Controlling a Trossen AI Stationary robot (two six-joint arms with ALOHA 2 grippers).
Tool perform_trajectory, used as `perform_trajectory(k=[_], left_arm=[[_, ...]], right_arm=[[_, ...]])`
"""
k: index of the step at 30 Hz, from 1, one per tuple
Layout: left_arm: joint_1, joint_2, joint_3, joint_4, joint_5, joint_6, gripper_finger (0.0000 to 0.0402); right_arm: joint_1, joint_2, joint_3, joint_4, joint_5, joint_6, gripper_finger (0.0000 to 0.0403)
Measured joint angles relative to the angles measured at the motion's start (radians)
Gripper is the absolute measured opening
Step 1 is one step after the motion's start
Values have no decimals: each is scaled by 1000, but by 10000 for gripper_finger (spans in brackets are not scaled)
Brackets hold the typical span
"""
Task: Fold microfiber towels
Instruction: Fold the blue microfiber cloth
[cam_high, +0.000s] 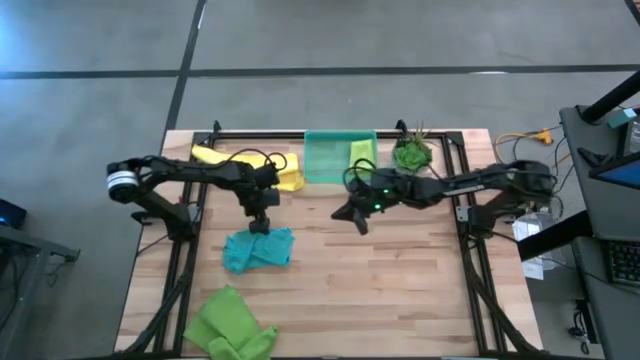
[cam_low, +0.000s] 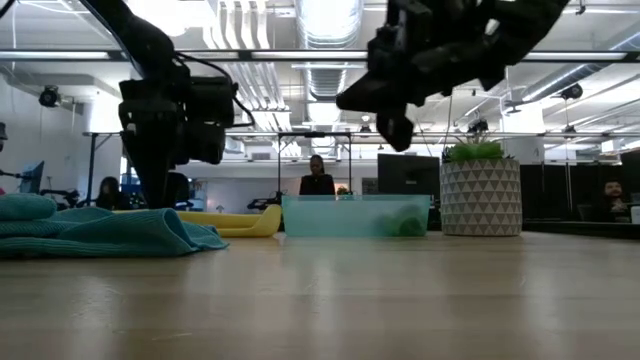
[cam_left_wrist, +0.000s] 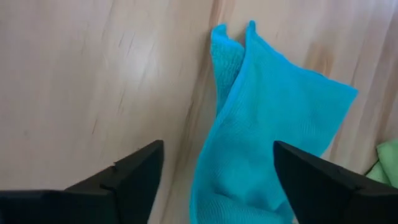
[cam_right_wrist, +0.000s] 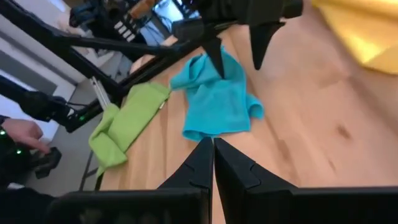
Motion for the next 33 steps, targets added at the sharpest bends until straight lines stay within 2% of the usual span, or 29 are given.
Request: perform_trajectory(k=[8,14,19,25,33], left_arm=[[-2,8,0,2,-3,2,150],[-14,9,-16,3,-4,33,71],[-18,31,-30,2,-1,34,45],[-19,41,-10,-12,6,26,6],[-19,-168,140,-4,34,-54,0]], right_arm=[[2,124,148,-9,-110,0,9],[2,134,204,-97,-117,-29,9],[0,124,236,-206,-116,-61,9],[0,119,248,-230,-115,-65,9],[0,40,227,-220,-108,-61,9]])
